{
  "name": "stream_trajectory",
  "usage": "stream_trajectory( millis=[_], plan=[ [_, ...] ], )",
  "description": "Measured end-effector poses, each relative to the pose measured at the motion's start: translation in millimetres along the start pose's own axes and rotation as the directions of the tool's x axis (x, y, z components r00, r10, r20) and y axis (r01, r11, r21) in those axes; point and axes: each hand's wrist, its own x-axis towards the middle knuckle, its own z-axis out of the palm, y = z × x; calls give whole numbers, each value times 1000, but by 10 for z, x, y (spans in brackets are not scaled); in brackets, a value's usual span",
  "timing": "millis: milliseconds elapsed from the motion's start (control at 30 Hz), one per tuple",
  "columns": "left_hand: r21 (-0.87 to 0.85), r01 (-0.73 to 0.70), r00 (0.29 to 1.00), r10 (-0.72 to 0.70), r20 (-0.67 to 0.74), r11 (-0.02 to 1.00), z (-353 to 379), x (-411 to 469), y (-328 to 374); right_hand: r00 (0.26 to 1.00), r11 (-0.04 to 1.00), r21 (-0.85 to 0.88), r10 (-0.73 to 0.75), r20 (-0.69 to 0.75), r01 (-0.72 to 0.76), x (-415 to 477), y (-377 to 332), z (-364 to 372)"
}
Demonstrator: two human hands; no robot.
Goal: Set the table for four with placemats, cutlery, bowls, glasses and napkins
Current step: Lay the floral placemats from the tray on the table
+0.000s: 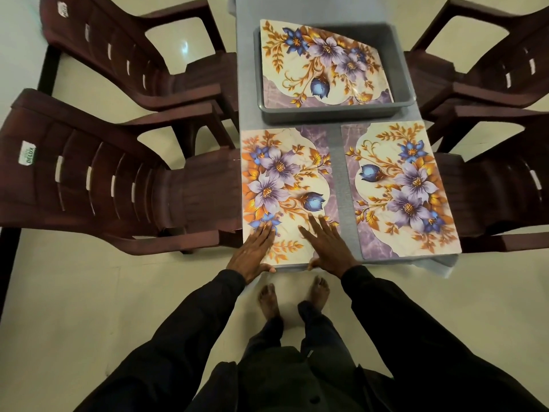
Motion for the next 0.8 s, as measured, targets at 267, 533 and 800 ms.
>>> stream_trajectory(
  millis=[267,533,800],
  plan=[
    [-1,13,1000,-13,3,1000,-10,-11,44,1000,1000,22,0,-9,0,-19,6,-52],
    [26,14,999,-15,31,1000,-21,4,124,1000,998,58,13,-22,-12,-57,72,-50],
    [32,33,998,-35,43,999,-2,15,108,1000,999,28,18,10,-18,-53,54,-78]
  ],
)
